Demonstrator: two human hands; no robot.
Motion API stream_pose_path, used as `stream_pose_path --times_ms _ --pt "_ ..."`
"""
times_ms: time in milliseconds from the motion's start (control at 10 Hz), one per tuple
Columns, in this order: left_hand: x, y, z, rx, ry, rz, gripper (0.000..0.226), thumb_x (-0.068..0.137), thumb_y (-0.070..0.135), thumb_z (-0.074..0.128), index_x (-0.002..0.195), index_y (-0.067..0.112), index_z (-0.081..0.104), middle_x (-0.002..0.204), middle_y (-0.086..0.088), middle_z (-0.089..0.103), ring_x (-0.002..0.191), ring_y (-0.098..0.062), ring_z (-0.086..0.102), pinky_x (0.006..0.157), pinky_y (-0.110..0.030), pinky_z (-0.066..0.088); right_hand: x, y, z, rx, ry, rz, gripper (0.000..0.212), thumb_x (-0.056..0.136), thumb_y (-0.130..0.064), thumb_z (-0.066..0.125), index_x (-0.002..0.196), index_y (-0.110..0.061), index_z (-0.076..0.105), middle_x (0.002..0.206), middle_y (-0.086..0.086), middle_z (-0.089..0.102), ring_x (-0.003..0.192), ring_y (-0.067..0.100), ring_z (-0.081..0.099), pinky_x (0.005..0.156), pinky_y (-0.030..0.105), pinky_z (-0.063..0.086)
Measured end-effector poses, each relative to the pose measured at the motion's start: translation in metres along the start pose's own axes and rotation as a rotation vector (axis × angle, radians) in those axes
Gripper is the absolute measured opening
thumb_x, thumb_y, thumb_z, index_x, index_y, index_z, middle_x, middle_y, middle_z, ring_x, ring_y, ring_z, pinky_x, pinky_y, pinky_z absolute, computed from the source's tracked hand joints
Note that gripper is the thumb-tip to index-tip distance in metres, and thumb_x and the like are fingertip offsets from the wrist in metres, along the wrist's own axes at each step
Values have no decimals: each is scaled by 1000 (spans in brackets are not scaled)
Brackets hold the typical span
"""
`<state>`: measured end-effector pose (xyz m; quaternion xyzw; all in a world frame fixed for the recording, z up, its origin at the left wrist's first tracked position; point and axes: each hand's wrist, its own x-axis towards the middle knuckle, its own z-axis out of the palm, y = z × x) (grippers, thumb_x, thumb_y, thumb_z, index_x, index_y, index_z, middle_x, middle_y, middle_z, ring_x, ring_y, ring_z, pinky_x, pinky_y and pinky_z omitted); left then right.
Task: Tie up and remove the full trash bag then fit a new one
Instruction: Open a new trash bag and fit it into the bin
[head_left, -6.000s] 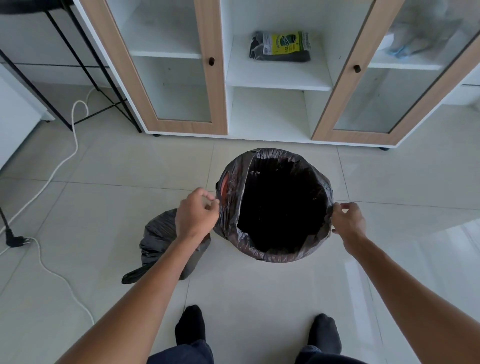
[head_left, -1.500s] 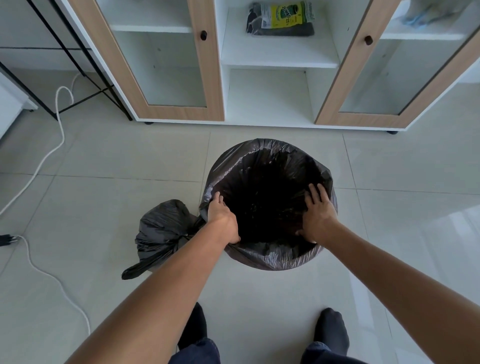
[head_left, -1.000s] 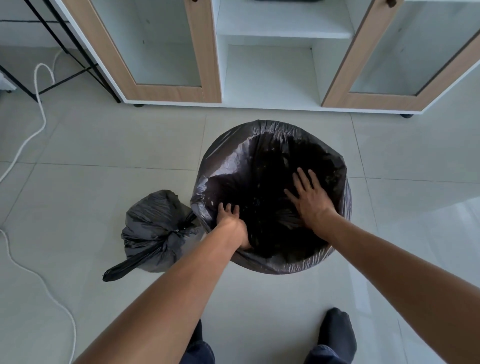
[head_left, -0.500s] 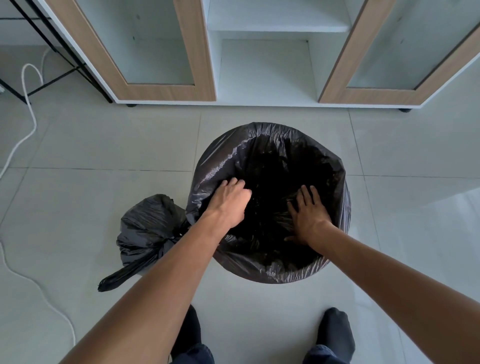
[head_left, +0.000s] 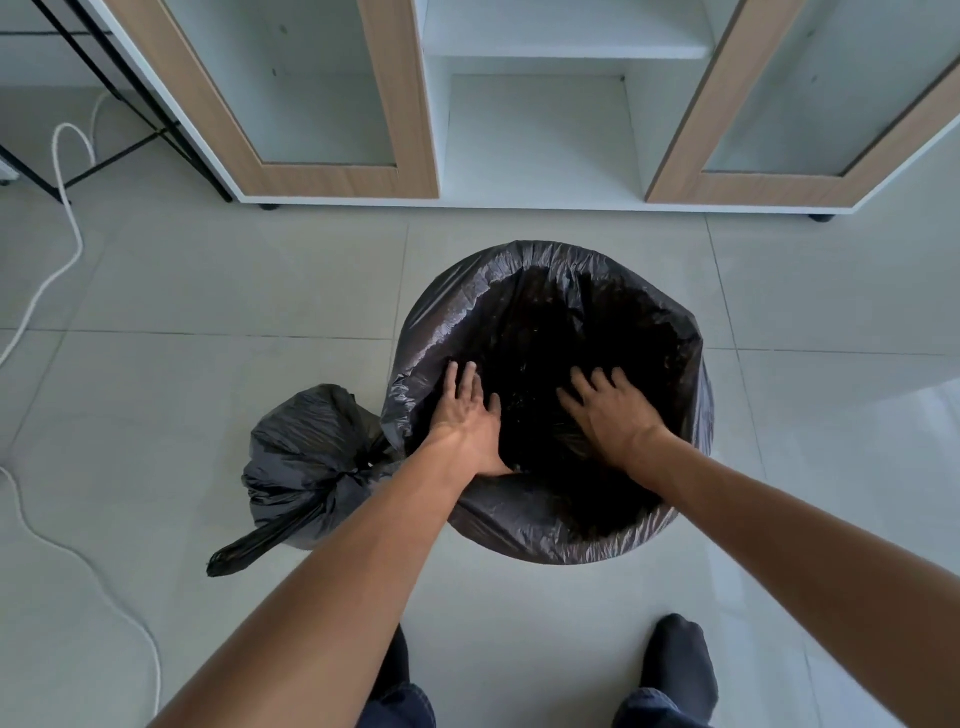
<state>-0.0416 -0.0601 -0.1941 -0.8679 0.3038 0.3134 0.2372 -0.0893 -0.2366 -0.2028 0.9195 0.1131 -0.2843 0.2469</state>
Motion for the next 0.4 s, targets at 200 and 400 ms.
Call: stream_pose_path --times_ms 200,400 --pt "-1 9 8 144 -52 -23 128 72 86 48 156 5 -4 161 -28 -7 146 -44 -18 115 -61 -13 3 15 9 -153 -87 -39 65 101 -33 35 158 -16 7 164 19 5 151 37 -1 121 51 -2" --pt "-12 -7 -6 -164 60 59 122 73 77 58 157 5 6 163 -23 3 151 -35 -5 122 -50 -2 -20 15 -7 7 9 24 66 99 -34 38 157 -15 12 161 22 16 151 38 6 123 49 2"
